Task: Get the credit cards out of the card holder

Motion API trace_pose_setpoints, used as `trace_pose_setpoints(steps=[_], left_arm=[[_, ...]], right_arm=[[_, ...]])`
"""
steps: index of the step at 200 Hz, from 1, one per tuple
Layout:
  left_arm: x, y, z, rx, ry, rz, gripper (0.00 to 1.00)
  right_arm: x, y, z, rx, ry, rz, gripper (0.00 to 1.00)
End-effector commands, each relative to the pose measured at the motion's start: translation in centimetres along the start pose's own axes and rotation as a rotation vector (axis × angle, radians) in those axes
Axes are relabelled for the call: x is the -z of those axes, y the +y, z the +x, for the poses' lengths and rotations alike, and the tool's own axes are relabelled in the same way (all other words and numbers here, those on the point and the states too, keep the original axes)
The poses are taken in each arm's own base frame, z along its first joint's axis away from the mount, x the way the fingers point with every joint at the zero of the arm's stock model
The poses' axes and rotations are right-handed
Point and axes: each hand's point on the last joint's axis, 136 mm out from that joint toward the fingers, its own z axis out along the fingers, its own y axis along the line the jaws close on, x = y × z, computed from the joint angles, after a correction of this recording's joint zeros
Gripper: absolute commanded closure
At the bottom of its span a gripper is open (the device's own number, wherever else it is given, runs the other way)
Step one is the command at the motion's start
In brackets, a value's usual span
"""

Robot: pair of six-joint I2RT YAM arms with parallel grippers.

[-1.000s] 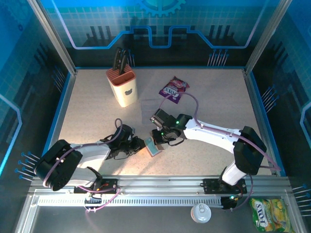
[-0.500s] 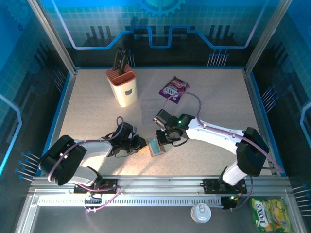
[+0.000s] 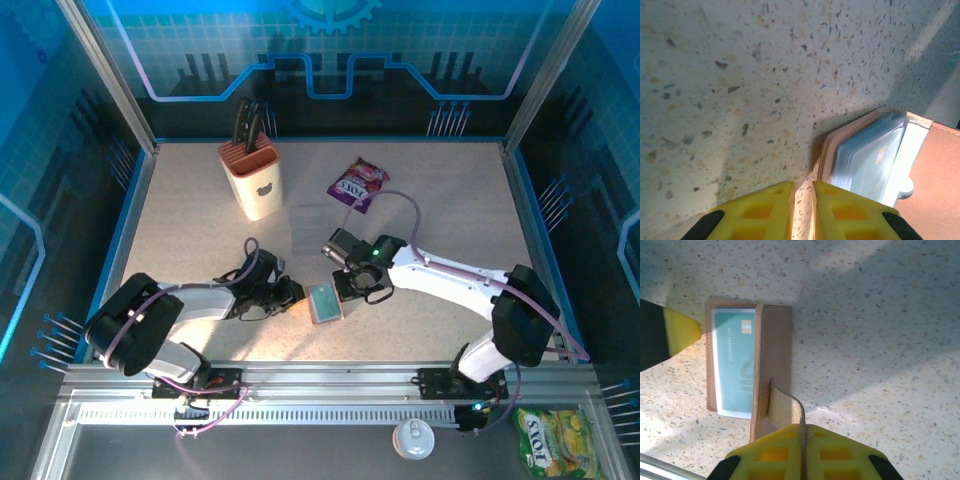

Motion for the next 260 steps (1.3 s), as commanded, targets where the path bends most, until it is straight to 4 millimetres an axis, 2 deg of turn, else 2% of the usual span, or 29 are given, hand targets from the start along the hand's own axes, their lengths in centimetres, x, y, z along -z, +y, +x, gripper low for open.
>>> trace_pose_setpoints(steps=[1,65,102,177,224,260], left_arm=[[-0.6,0.1,0.6,-0.023,0.016,-0.034,0.82],[-1.1,-0.5,1.9,-0.040,0.033,-0.041,0.82],[-1.3,-0.6,2.2,-0.044,0.036,-0.047,0.82],[-0.6,-0.5,2.2,-0.064,0.025,-0.079,0.82],[0.0,1.0,2.2,-0.059,0.009,-0.122,0.82],[1.9,2.5,1.4,-0.022,-0.031,-0.129,0.82]], right_arm=[[0.0,-2.7,1.0,0.006,0.029,0.080,0.93],[-1.1,-6.9,1.8,0.004,0.051,0.207,0.93],[-2.9,-7.9,2.6,0.012,0.088,0.246,0.94],[-6.3,-7.0,3.6,0.003,0.164,0.259,0.94],[-7.5,-3.9,3.6,-0.007,0.179,0.212,0.93],[-8.0,-2.5,3.6,-0.031,0.186,0.217,0.95]])
